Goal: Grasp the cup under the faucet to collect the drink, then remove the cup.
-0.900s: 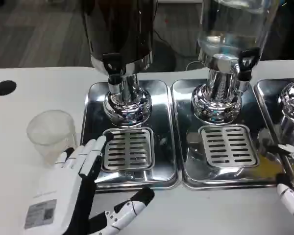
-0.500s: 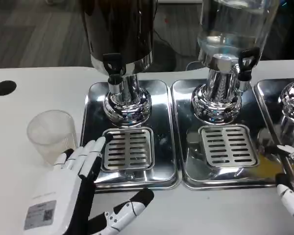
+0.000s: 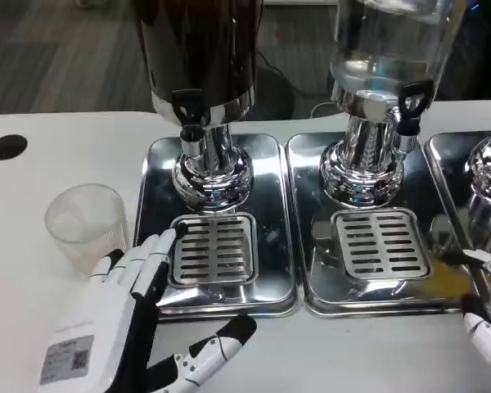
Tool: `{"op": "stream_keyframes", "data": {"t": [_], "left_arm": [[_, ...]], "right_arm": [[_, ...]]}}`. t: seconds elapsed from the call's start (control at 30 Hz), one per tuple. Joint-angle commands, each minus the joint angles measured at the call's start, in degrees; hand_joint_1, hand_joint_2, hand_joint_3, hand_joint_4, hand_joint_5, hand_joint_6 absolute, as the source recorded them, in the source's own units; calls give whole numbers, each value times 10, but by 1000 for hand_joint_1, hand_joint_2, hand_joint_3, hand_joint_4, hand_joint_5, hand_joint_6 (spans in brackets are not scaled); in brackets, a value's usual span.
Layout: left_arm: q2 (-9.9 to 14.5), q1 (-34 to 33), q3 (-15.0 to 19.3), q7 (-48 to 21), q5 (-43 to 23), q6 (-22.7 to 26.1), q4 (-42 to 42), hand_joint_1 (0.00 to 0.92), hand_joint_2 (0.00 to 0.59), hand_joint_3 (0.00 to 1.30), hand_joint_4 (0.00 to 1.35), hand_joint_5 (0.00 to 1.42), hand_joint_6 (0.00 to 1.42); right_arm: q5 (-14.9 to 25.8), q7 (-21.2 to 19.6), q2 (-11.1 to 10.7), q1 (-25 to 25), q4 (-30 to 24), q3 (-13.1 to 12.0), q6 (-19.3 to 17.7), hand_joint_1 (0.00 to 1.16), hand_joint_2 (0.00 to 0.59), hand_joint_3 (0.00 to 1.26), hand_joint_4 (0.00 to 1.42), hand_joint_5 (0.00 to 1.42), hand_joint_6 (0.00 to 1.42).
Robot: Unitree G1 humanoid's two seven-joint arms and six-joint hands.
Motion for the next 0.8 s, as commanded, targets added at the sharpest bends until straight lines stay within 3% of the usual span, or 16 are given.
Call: {"op": "stream_keyframes", "data": {"t": [0.03, 0.23, 0.47, 0.6, 0.8], "left_arm": [[4, 1, 7, 15, -11, -7, 14, 0, 105, 114, 55, 126, 75], [3, -2, 9, 18, -13, -9, 18, 0, 102, 120, 64, 135, 76], [-2, 9, 24, 50, -19, -17, 14, 0, 100, 184, 143, 265, 161], [-10, 17, 46, 60, -30, -9, -5, 0, 88, 199, 171, 287, 170], [-10, 17, 105, 41, -68, 8, -25, 0, 86, 199, 165, 279, 160]], "right_arm": [[-1, 0, 4, 6, -6, 2, -9, 419, 487, 262, 177, 107, 0], [3, 3, 4, 7, -9, 1, -9, 417, 485, 263, 177, 107, 0], [5, 4, 2, 5, 2, 3, -11, 417, 485, 263, 177, 107, 0], [6, 5, 2, 4, 13, 4, -14, 417, 485, 263, 177, 107, 0], [5, 3, 4, 6, 27, 7, -21, 416, 485, 268, 178, 115, 0]]}}
